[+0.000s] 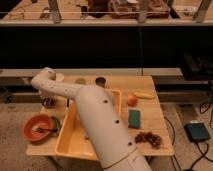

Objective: Place eraser in metal cup

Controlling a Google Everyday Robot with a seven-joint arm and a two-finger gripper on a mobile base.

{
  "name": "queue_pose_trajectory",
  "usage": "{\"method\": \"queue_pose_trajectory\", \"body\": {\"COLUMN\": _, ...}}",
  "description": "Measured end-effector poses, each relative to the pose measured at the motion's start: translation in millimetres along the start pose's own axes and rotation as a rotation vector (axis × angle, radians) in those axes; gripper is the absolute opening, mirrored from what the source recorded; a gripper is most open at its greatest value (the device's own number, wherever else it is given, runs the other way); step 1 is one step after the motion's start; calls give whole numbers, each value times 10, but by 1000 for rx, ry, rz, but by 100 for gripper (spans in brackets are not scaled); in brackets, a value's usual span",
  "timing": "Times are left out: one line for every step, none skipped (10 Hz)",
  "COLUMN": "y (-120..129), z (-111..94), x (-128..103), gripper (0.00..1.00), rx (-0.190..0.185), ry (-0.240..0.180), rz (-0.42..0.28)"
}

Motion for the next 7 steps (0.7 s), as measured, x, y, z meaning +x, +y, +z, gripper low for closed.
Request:
{"method": "queue_pose_trajectory", "body": {"y": -42, "z": -177, "x": -57, "gripper": 0, "rx": 27, "ry": 15, "rz": -27}}
{"method": "queue_pose_trajectory", "body": {"y": -105, "z": -304, "x": -164, "gripper": 0, "rx": 44, "ry": 28, "rz": -47}}
{"method": "queue_pose_trajectory", "body": {"y": -145, "z": -369, "x": -232, "gripper": 0, "rx": 50, "ry": 40, "rz": -66}}
{"method": "queue_pose_trajectory", "body": {"y": -174, "z": -394, "x": -287, "gripper": 0, "rx": 56, "ry": 45, "rz": -83}}
{"method": "queue_pose_trajectory", "body": {"y": -218, "z": -420, "x": -372, "gripper": 0, "rx": 68, "ry": 47, "rz": -107}}
{"method": "queue_pose_trajectory", "body": {"y": -245, "z": -452, "x": -436, "gripper": 0, "rx": 81, "ry": 51, "rz": -123}}
{"method": "queue_pose_trajectory", "body": {"y": -255, "z": -478, "x": -482, "gripper": 0, "rx": 88, "ry": 56, "rz": -131}}
